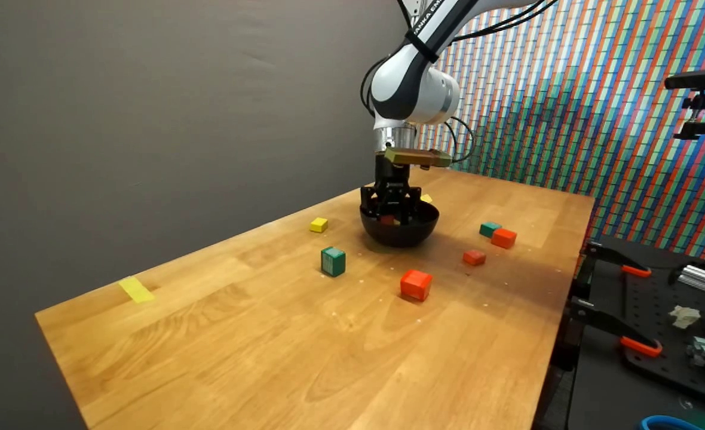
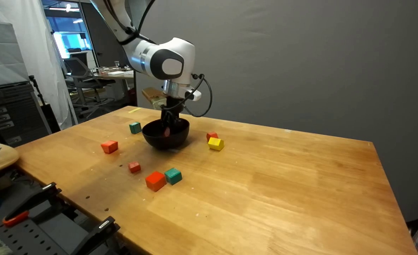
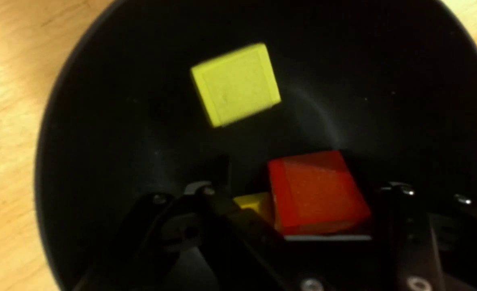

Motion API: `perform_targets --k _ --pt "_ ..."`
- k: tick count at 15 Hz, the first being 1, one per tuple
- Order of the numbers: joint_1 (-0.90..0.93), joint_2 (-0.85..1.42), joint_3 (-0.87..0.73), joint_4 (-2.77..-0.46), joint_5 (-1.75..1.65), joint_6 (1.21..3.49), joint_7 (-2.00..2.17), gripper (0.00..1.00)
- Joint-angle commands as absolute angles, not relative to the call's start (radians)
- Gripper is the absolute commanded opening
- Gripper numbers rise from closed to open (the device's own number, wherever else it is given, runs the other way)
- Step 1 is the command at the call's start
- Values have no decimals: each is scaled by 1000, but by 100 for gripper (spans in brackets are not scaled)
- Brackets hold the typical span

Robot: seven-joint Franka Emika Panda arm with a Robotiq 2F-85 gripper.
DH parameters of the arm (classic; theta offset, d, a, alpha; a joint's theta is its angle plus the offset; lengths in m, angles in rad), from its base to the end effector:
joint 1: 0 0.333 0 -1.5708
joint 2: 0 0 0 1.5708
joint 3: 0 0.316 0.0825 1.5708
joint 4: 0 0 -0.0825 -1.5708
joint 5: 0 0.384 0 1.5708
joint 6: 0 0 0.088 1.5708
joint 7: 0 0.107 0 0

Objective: Take the blocks out of the bowl and put them on the table

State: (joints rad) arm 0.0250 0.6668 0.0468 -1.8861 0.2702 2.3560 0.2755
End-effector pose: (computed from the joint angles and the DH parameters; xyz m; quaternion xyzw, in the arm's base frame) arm 0.6062 0.0468 0.1354 -0.9682 0.2071 0.1140 0.0818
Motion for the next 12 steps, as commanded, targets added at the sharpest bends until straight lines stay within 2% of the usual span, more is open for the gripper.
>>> perform_targets --k 1,3,4,12 --pt "56 675 22 -1871 215 2403 256 41" --pt "56 661 22 -1884 203 2423 254 27" --pt "52 646 25 -1895 205 2430 250 23" --pt "21 463 49 -2019 253 2413 222 21"
